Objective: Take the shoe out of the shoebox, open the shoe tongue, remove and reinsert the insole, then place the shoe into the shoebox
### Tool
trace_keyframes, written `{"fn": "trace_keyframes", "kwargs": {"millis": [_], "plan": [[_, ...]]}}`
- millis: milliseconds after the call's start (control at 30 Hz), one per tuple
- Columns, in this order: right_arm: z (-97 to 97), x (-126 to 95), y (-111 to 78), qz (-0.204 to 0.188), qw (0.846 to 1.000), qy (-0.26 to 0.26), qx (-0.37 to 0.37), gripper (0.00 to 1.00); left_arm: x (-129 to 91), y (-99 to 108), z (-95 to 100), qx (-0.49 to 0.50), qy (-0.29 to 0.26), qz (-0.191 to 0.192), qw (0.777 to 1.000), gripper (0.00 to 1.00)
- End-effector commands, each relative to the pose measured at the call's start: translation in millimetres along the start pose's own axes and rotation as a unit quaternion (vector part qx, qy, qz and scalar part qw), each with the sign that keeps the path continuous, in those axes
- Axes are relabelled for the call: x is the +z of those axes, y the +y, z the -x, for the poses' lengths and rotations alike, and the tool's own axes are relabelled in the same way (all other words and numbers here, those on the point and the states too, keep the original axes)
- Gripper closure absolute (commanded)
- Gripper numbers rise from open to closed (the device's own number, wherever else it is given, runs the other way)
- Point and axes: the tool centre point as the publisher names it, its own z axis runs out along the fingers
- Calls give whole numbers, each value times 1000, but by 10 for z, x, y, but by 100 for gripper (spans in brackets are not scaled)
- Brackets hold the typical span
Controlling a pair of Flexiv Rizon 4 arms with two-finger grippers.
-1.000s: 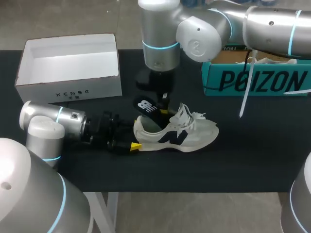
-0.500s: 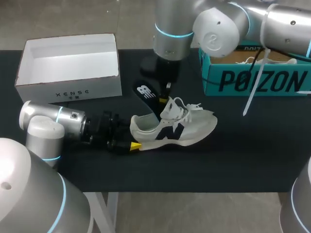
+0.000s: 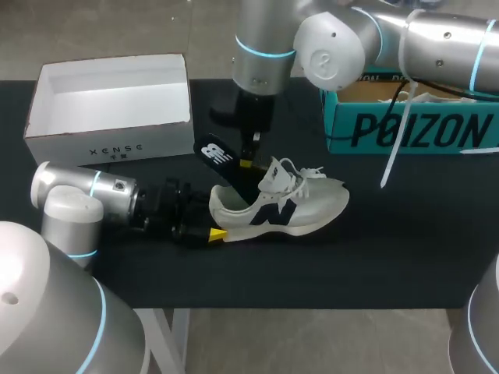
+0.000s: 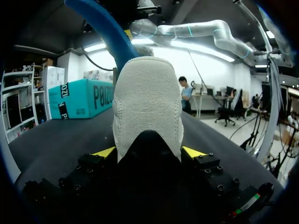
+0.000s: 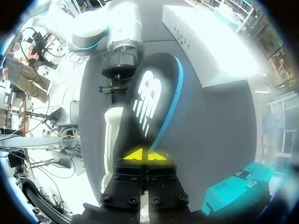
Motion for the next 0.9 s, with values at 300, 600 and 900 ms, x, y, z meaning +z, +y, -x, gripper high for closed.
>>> {"fn": "trace_keyframes", "kwargs": {"millis": [300, 600, 900], "plan": [[88, 7, 431, 13, 1000, 13, -16, 100, 24, 36, -5, 0, 0, 0, 1000, 100], [199, -653, 549, 46, 998, -33, -1, 100, 24, 36, -5, 0, 0, 0, 1000, 100], [238, -1680, 301, 70, 990, -111, 52, 100, 24, 36, -5, 0, 0, 0, 1000, 100]]}}
